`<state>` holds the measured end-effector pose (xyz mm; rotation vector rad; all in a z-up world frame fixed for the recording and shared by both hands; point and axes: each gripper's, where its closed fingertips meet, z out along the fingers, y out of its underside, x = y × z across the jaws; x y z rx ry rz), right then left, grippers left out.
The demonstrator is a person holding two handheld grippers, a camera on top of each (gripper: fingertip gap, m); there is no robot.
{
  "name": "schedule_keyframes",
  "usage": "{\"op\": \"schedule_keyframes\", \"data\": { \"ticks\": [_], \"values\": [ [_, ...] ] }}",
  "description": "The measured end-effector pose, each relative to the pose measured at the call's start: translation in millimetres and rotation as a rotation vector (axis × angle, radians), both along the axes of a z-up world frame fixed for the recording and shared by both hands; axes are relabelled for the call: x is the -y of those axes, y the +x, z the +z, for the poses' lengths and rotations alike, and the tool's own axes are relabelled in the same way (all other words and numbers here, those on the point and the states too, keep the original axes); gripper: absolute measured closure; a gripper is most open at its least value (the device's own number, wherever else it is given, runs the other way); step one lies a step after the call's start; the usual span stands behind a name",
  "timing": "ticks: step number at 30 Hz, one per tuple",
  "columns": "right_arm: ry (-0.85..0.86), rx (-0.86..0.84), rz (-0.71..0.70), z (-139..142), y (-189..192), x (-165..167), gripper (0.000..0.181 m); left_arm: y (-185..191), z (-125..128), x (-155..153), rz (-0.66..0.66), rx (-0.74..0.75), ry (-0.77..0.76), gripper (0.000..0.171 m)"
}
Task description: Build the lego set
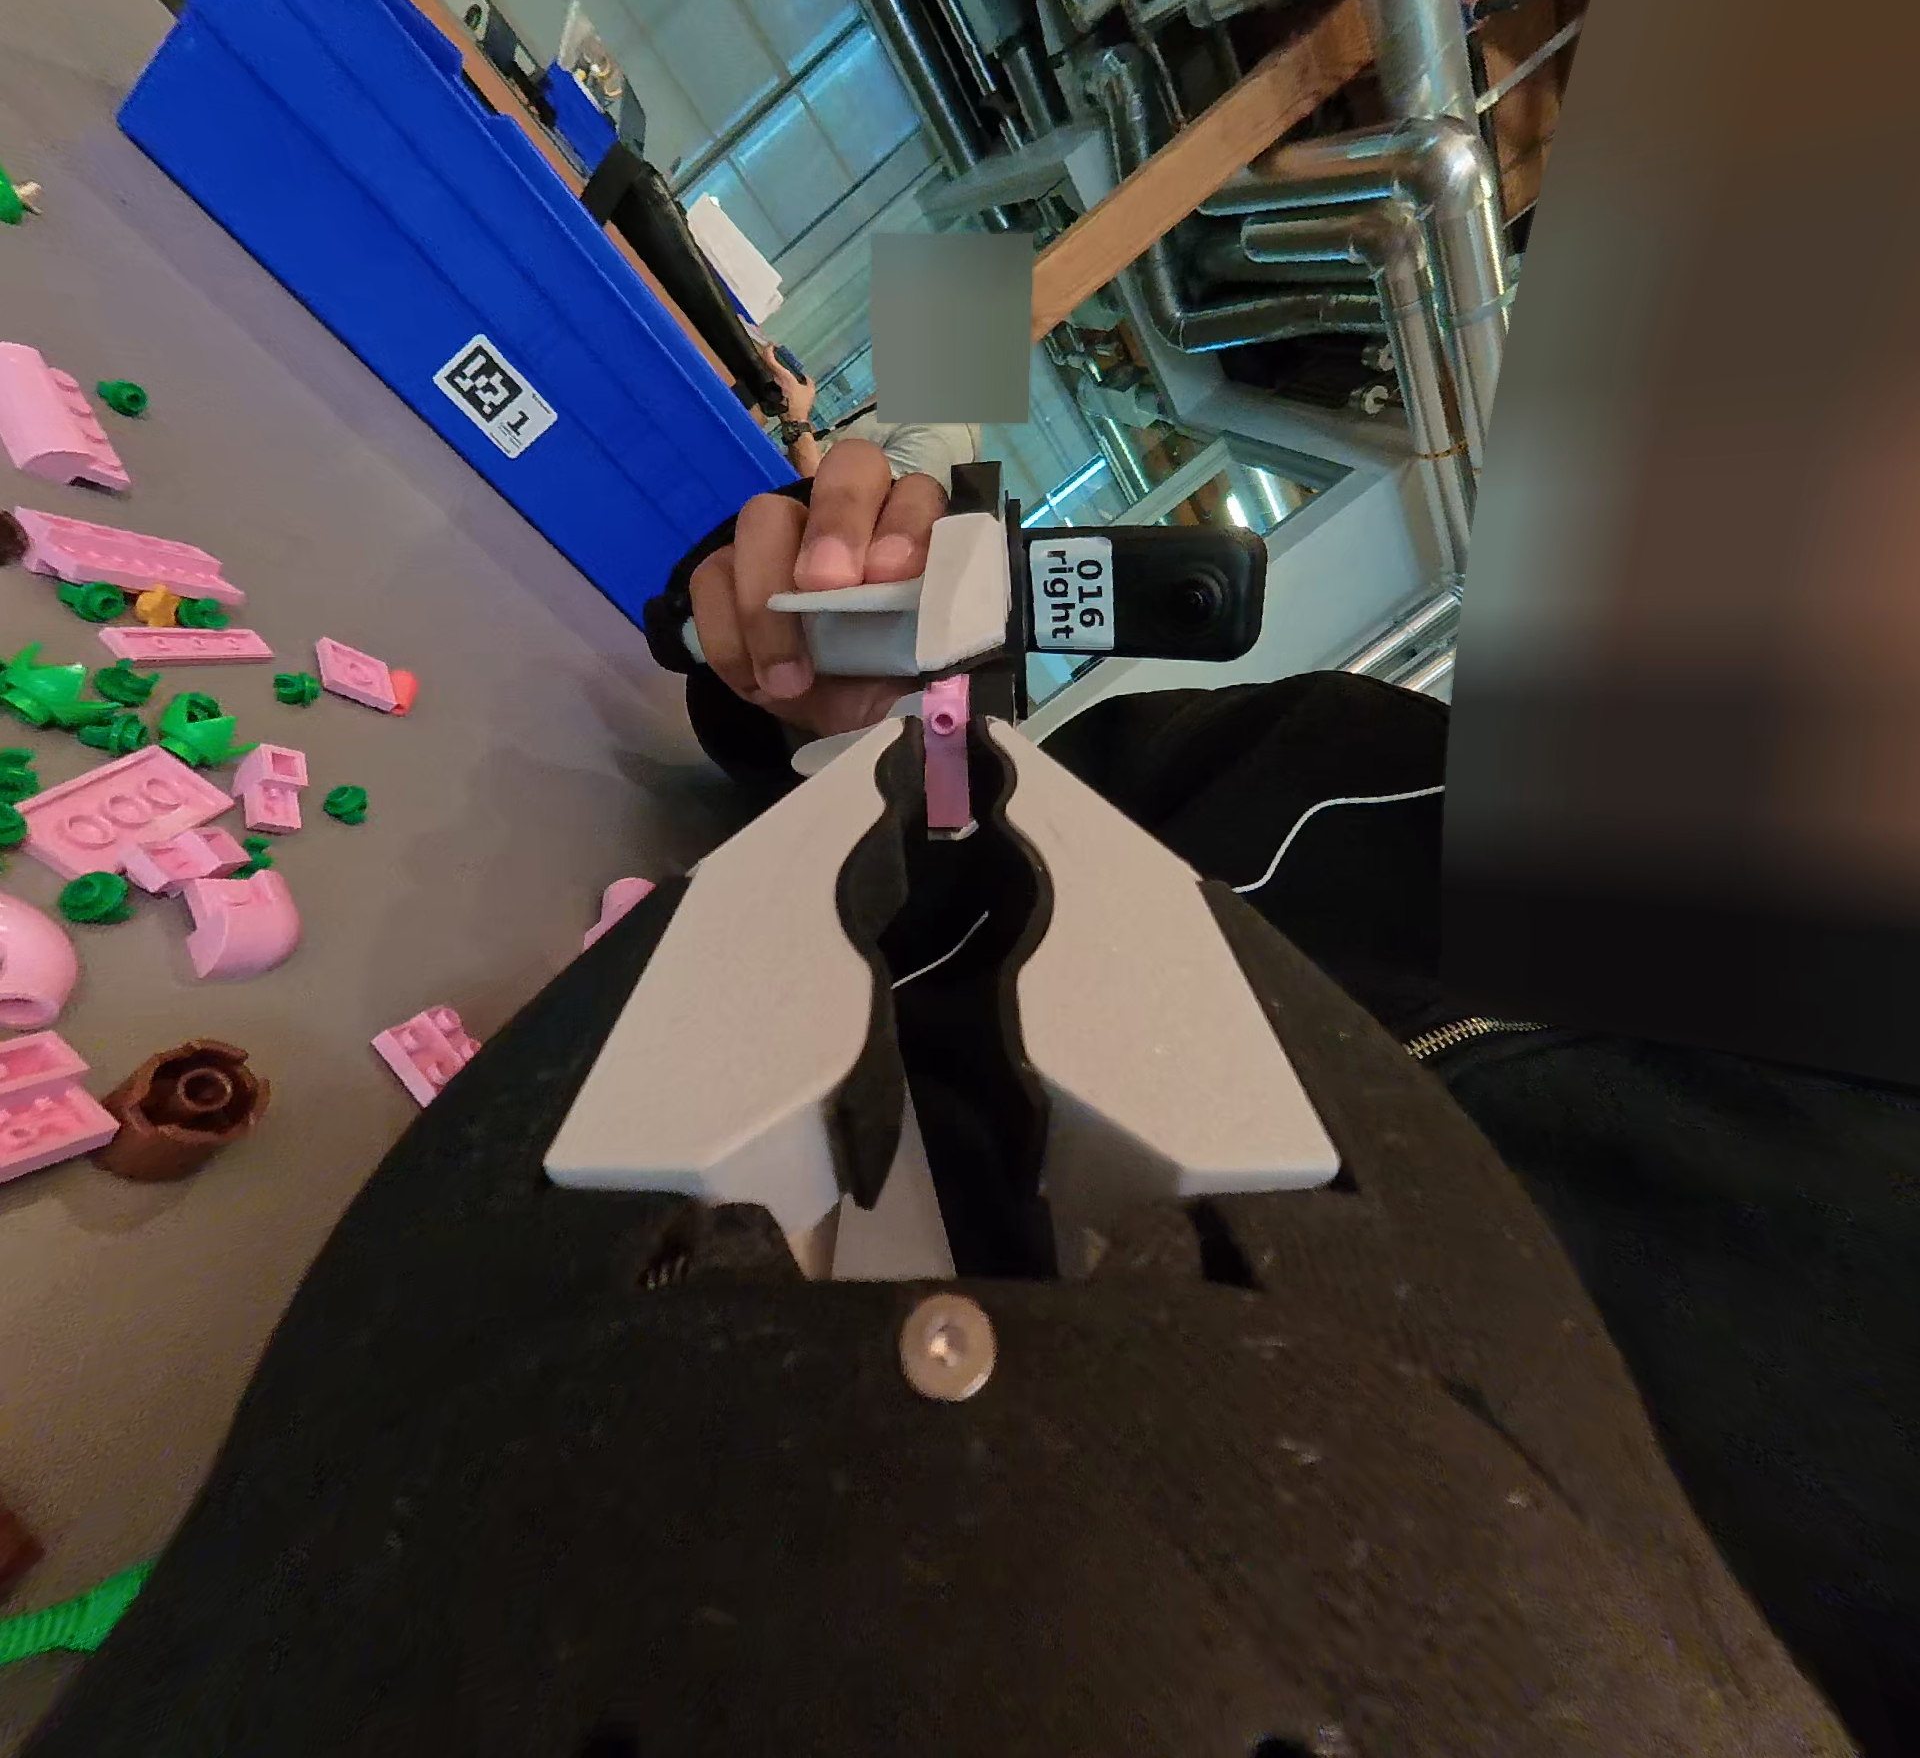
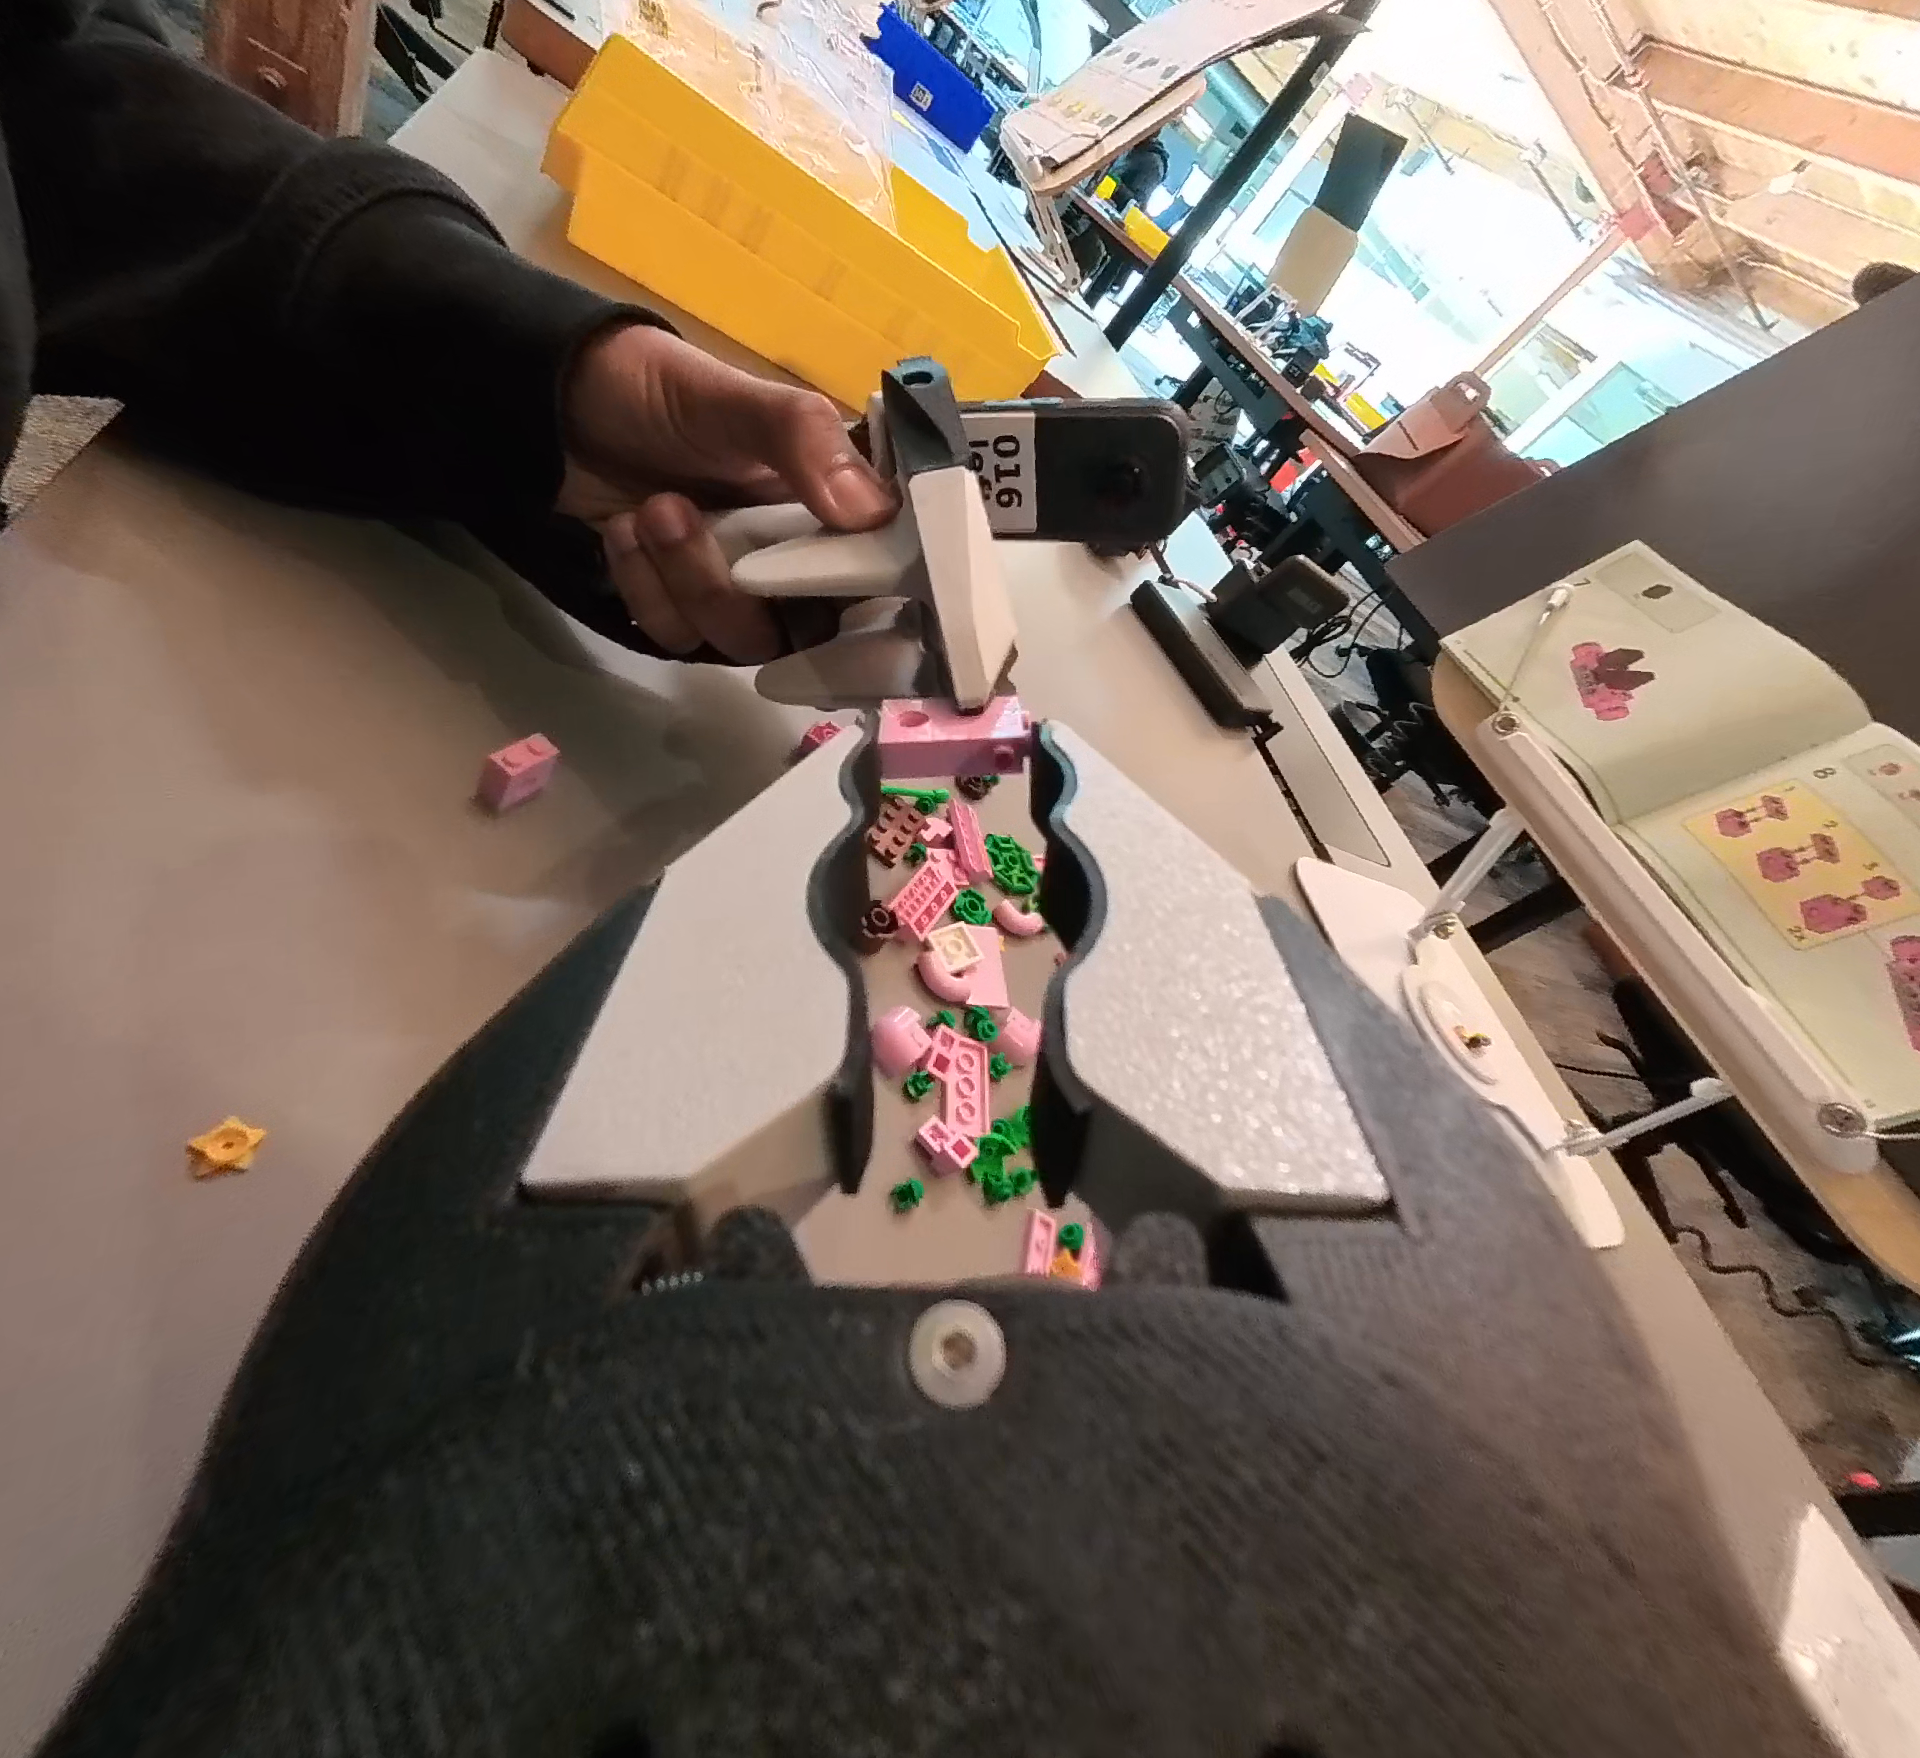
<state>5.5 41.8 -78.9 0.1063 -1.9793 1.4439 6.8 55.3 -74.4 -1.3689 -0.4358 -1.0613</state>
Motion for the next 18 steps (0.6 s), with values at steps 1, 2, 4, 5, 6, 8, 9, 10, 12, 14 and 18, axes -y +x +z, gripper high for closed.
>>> {"op": "schedule_keyframes", "data": {
  "ticks": [1,2,4,5,6,8,9,10,12,14,18],
  "values": [
    [0.002,0.000,-0.002,-0.5,-0.2,0.1,0.154,-0.2,-0.4,0.1,0.000,0.001,-0.002,0.167],
    [0.003,-0.001,-0.004,-0.7,-0.5,0.2,0.154,-0.3,-0.5,0.1,0.000,0.003,-0.003,0.167],
    [0.000,-0.002,-0.003,-0.5,-0.4,0.2,0.154,-0.1,-0.5,0.0,0.000,0.001,-0.005,0.167],
    [0.001,0.001,-0.002,-1.0,-0.6,0.1,0.154,-0.3,-0.9,-0.1,0.003,-0.001,-0.008,0.167],
    [0.002,0.002,-0.001,-1.4,-0.8,-0.1,0.154,-0.3,-1.4,-0.4,0.005,-0.002,-0.012,0.167],
    [0.000,0.000,0.001,-1.2,-0.3,0.1,0.154,0.2,-1.0,-0.2,0.002,-0.001,-0.010,0.167],
    [-0.003,-0.002,0.004,-0.7,0.3,0.2,0.154,0.9,-0.4,-0.1,-0.003,0.002,-0.006,0.167],
    [-0.006,-0.002,0.007,-0.2,0.8,0.2,0.154,1.5,-0.1,-0.2,-0.006,0.003,-0.003,0.167],
    [-0.007,0.003,0.006,-0.2,0.4,0.2,0.154,0.8,-0.3,-0.2,0.001,-0.004,-0.006,0.167],
    [-0.006,0.001,-0.009,-1.0,-2.4,0.3,0.152,-2.2,-0.4,0.2,0.024,-0.022,-0.007,0.167],
    [-0.055,0.014,-0.026,3.0,-4.6,2.9,0.144,-6.0,2.5,1.6,0.082,-0.102,-0.012,0.167]
  ]
}}
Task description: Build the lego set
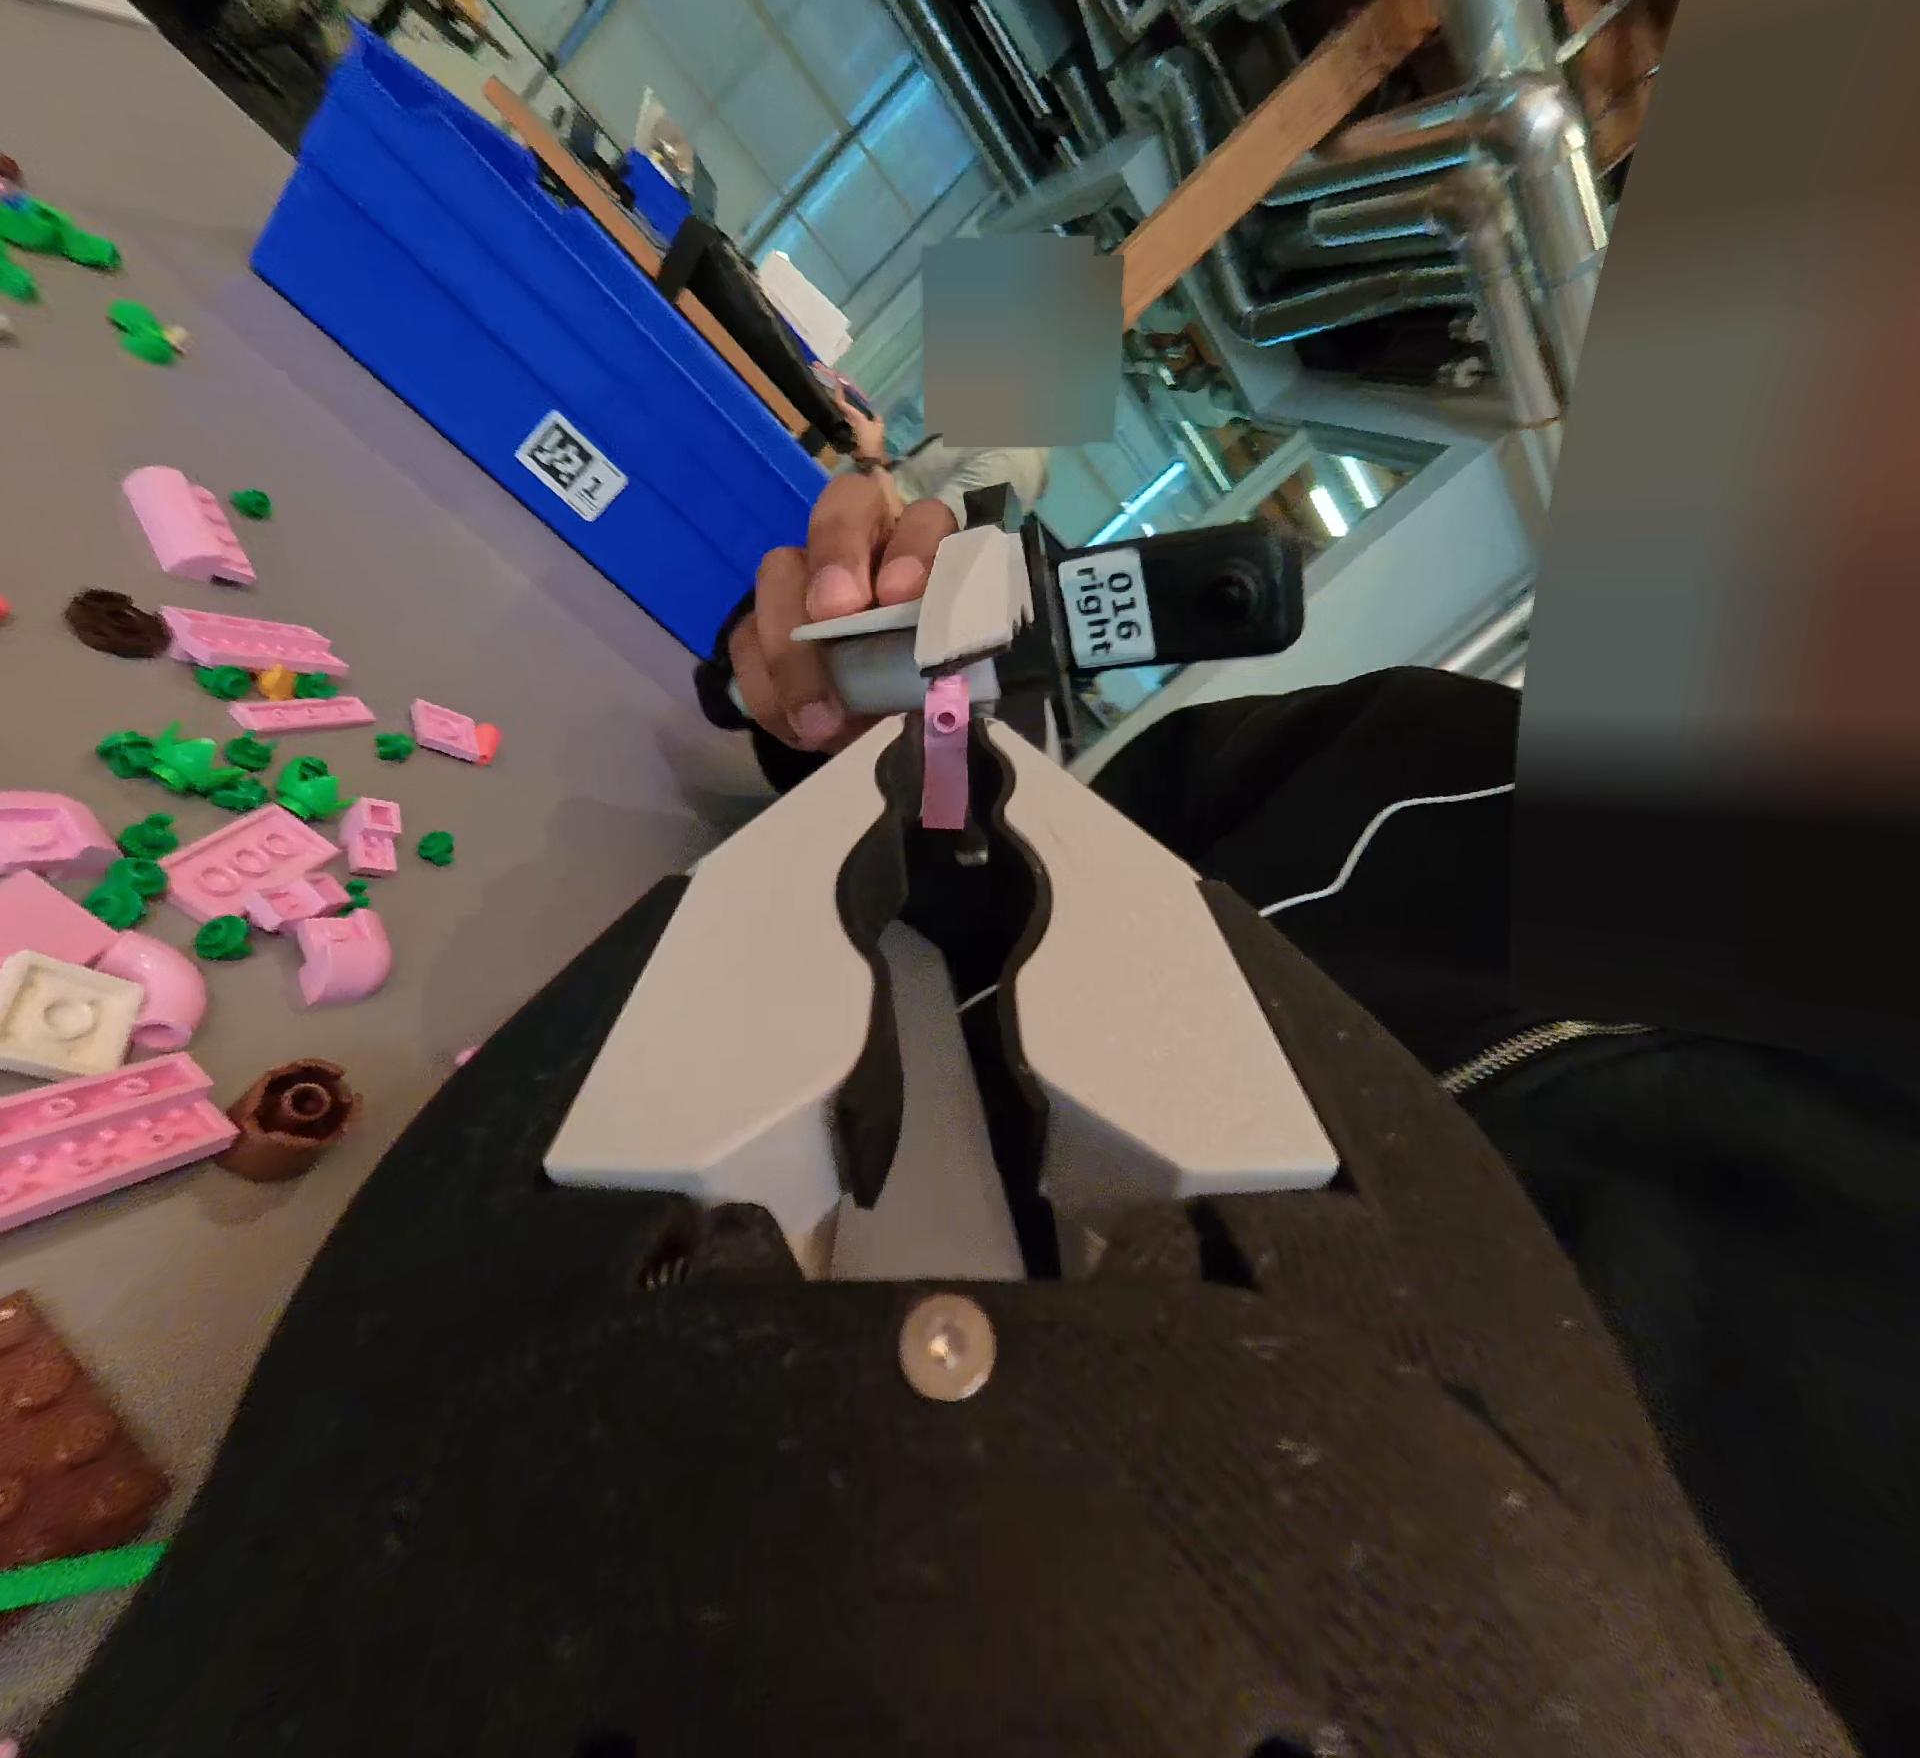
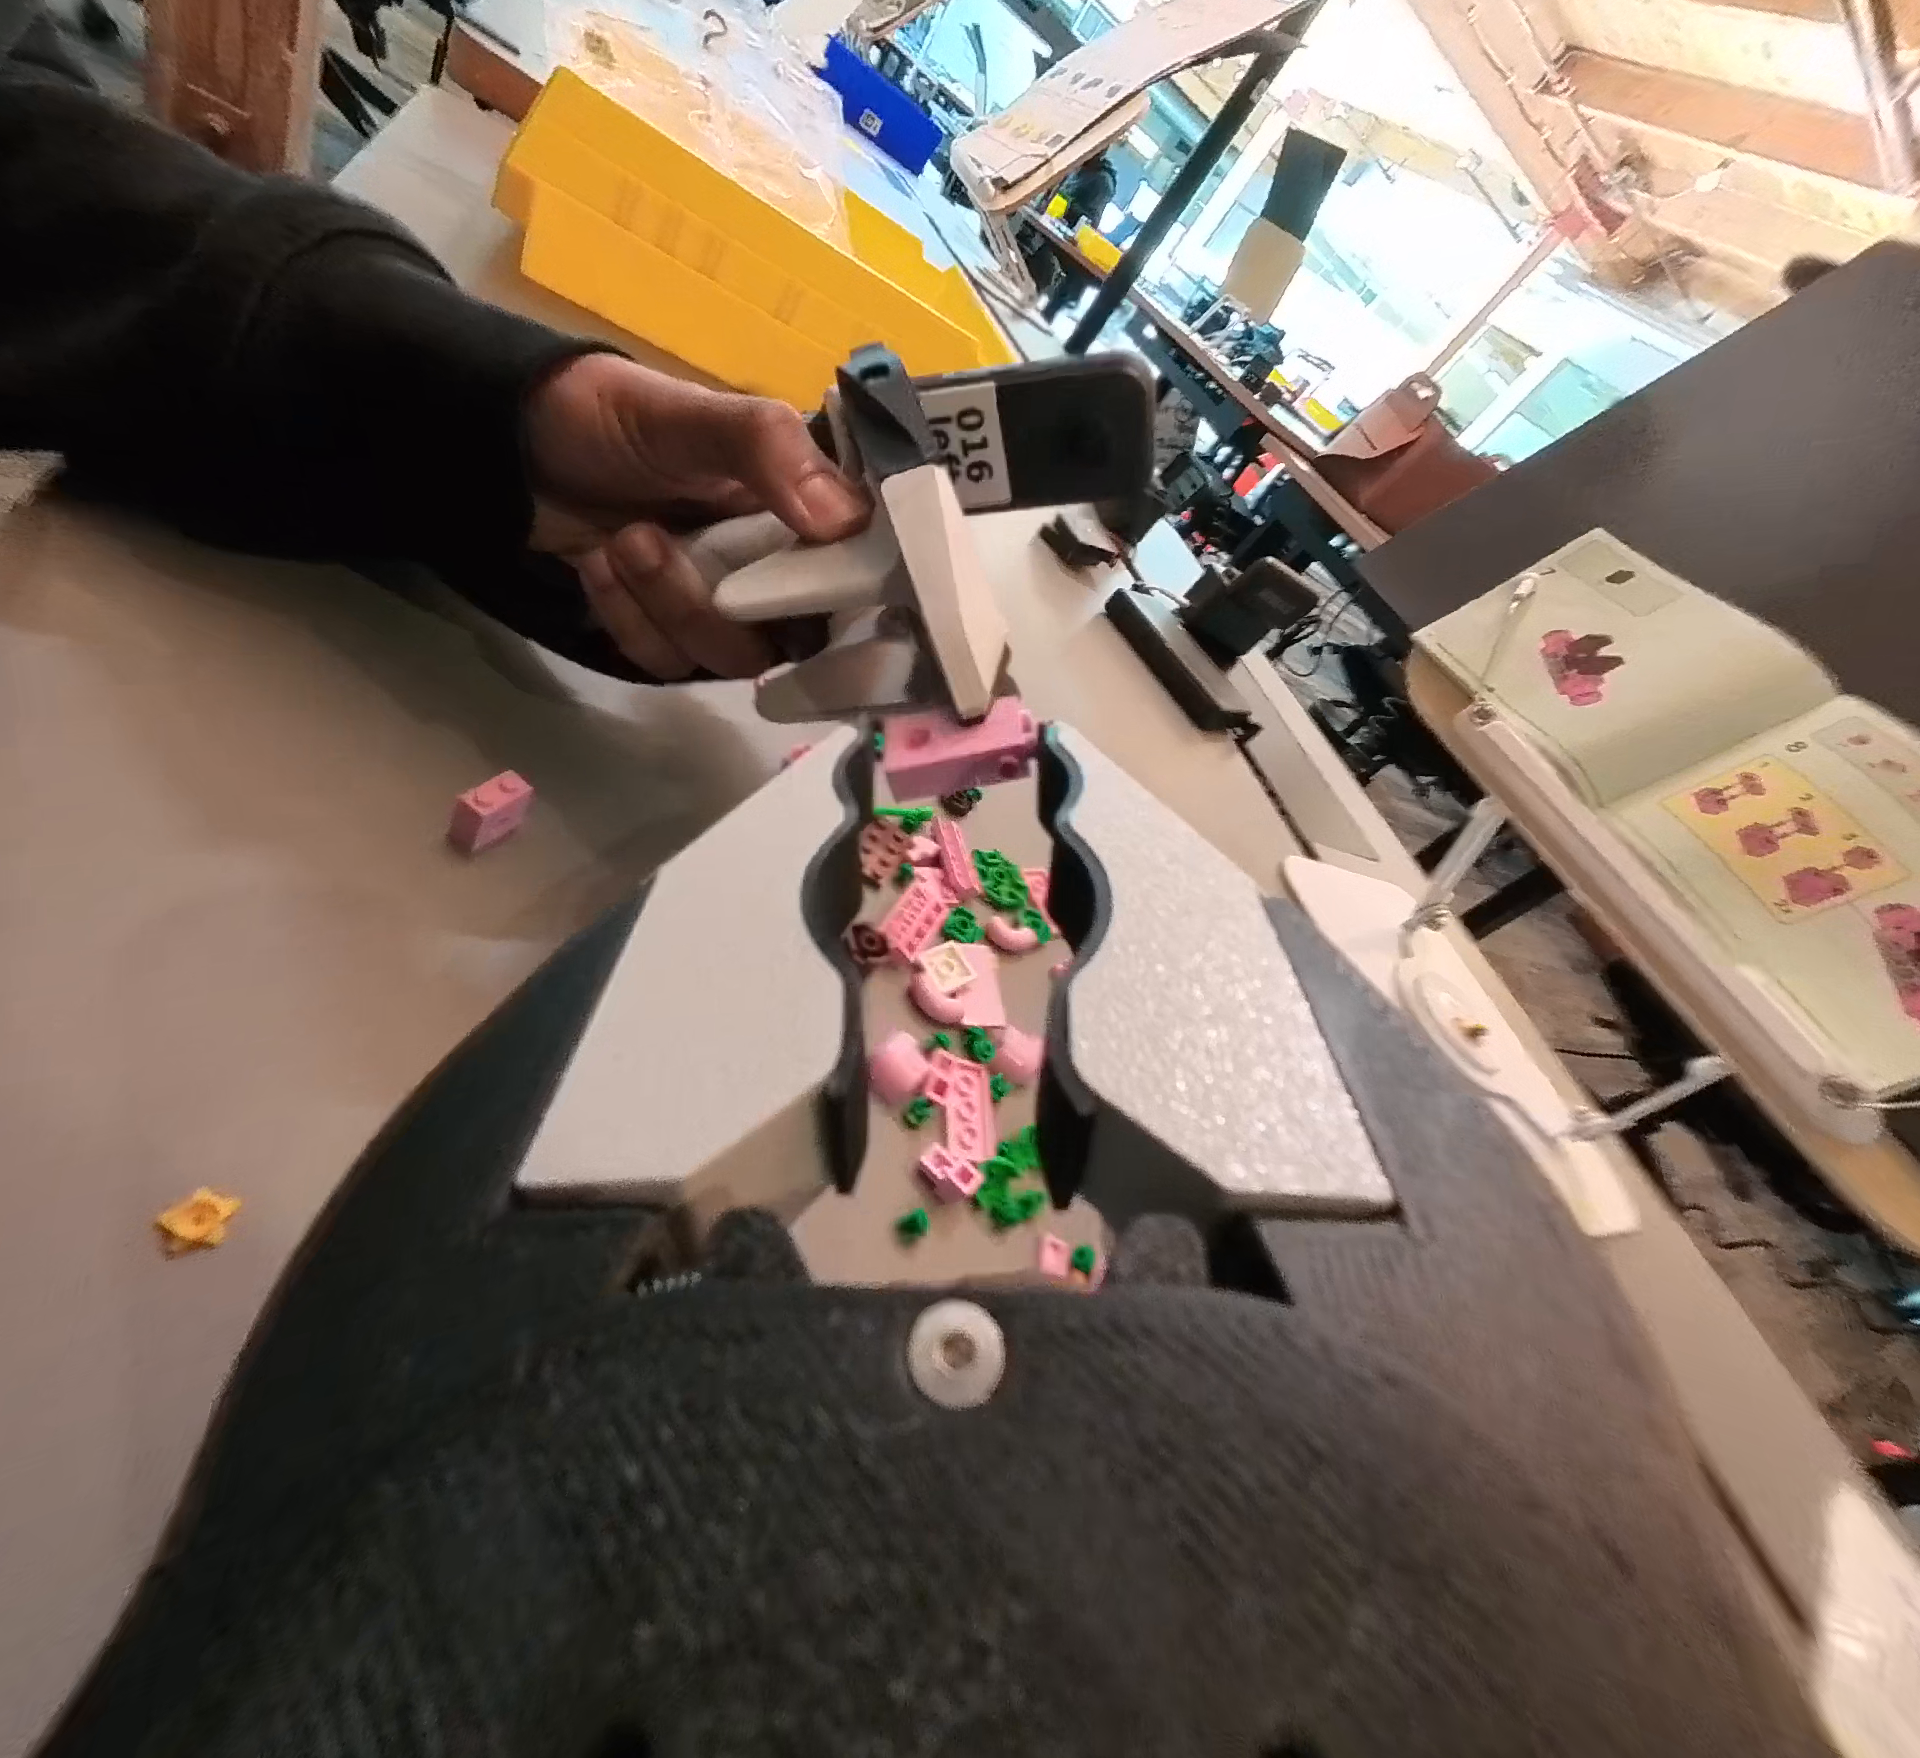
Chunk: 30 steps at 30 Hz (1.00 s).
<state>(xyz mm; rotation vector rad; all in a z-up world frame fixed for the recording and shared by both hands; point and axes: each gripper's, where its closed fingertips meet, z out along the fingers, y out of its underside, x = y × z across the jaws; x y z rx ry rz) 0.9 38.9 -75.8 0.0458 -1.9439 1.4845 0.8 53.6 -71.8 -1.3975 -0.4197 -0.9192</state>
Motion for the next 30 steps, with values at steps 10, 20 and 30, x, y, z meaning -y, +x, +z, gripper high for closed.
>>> {"op": "schedule_keyframes", "data": {
  "ticks": [10,20,30],
  "values": [
    [-0.379,0.446,0.071,23,-18,-21,0.137,0,1,-1,0.132,-0.312,-0.079,0.167],
    [-0.303,0.524,0.186,11,-2,-9,0.174,3,4,-1,0.184,-0.469,-0.089,0.165],
    [-0.362,0.489,0.144,20,-9,-17,0.176,-2,3,-1,0.239,-0.524,-0.112,0.154]
  ]
}}
